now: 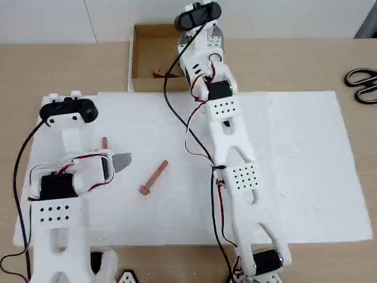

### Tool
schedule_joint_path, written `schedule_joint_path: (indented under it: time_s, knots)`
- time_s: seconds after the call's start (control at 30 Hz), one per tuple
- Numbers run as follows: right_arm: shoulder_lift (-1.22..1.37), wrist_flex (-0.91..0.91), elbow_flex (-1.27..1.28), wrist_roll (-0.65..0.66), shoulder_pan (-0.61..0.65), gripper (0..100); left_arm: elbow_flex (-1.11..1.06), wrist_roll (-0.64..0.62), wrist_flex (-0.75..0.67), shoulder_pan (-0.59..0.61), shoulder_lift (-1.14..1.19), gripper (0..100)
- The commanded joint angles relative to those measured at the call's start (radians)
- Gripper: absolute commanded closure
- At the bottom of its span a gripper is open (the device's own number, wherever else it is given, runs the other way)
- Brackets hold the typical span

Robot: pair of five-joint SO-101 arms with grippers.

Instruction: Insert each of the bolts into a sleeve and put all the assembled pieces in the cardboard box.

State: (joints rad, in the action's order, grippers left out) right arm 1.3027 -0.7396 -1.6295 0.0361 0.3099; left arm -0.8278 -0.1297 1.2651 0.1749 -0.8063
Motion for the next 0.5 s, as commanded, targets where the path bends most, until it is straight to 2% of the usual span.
schedule_joint_path:
  time_s: [0.0,0.47]
  knots:
    - [-0.272,-0.211,-0.055,0.011,-0.008,69.8,0.05,0.008,0.026,0.002,-0.023,67]
    - [-0.837,-0.954,-0.052,0.012,-0.015,69.9,0.044,0.008,0.04,0.005,-0.023,67]
